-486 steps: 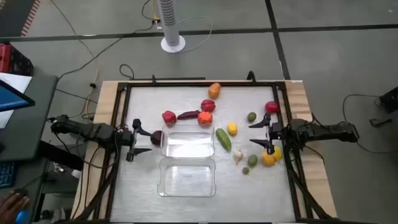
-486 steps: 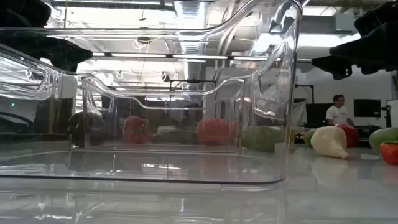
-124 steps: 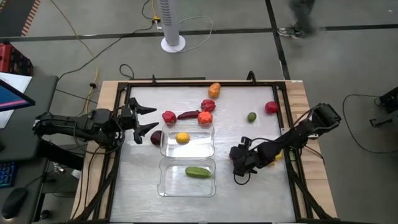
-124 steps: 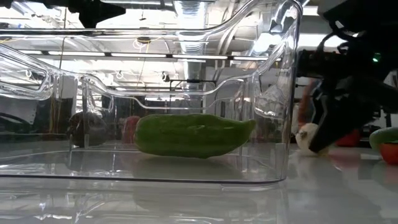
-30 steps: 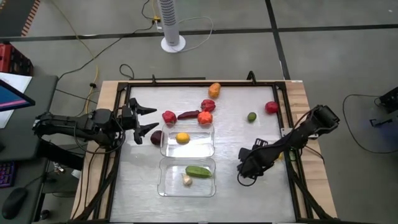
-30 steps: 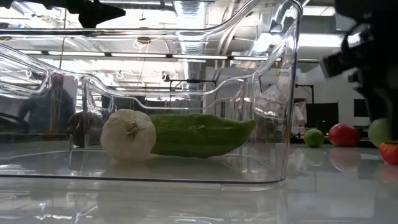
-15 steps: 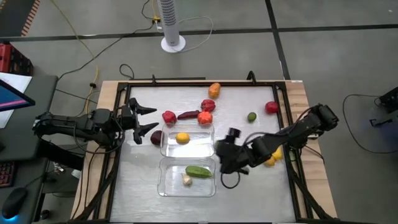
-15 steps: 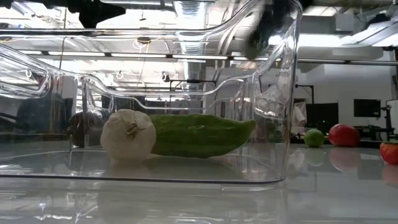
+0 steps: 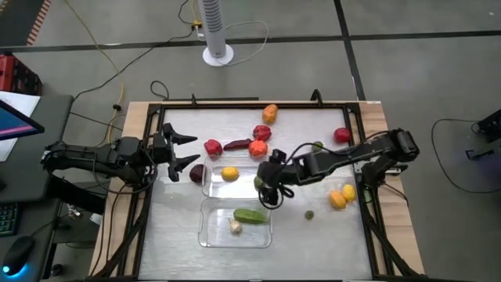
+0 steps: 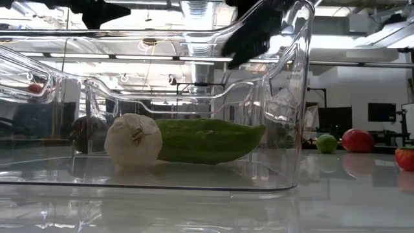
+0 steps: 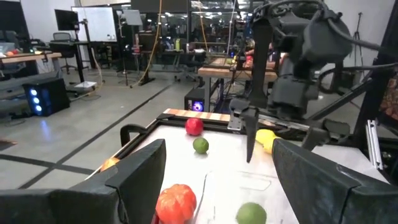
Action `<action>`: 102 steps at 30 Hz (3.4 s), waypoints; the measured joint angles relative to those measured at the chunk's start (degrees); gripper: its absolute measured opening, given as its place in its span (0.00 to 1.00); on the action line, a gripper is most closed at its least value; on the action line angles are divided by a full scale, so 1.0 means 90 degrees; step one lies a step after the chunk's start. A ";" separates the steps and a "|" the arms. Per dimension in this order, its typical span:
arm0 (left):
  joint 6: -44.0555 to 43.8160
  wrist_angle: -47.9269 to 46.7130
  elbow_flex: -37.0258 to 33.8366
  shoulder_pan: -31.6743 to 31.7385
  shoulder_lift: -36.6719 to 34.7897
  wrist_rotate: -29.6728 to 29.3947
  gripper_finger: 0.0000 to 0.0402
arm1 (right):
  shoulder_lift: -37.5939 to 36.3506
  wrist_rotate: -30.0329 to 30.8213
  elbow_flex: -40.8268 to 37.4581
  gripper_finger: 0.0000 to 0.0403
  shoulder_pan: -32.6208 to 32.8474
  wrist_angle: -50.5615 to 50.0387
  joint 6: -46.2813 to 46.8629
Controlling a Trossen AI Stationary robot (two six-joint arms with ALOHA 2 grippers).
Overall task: Sort produce into baskets
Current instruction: Put the strawberry into the top transparent bin, then put the lime into the top transparent bin
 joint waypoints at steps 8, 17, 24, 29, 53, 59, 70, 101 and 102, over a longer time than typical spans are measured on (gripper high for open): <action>0.0010 -0.0022 0.0000 -0.0002 -0.0002 0.0000 0.70 | -0.0017 -0.0053 0.0014 0.91 0.1120 -0.2562 0.1992; -0.0115 -0.0022 0.0000 0.0000 -0.0002 -0.0002 0.70 | -0.0001 -0.0378 -0.1213 0.79 0.2273 -0.2626 0.3793; -0.0361 -0.0209 0.0000 0.0000 0.0000 0.0168 0.70 | -0.0074 -0.0614 -0.2041 0.75 0.2334 -0.1839 0.4354; -0.0380 -0.0338 0.0000 -0.0002 0.0000 0.0168 0.70 | -0.0074 -0.0705 -0.2403 0.75 0.2406 -0.1744 0.4635; -0.0361 -0.0324 0.0000 -0.0001 -0.0001 0.0132 0.70 | -0.0074 -0.0562 -0.1732 0.30 0.1763 -0.2583 0.3634; -0.0358 -0.0321 0.0000 -0.0002 0.0000 0.0129 0.70 | -0.0074 0.0267 -0.0514 0.33 0.1131 -0.2881 0.2371; -0.0314 -0.0306 0.0000 -0.0001 -0.0001 0.0119 0.70 | -0.0011 0.0764 0.0466 0.36 0.0337 -0.0540 -0.0233; -0.0337 -0.0342 0.0000 0.0000 0.0000 0.0070 0.70 | -0.1871 0.0844 -0.3087 0.86 -0.3060 -0.1167 0.1165; -0.0329 -0.0328 0.0000 0.0000 -0.0002 0.0055 0.70 | -0.1905 0.0784 -0.3229 0.88 -0.3234 -0.1107 0.1215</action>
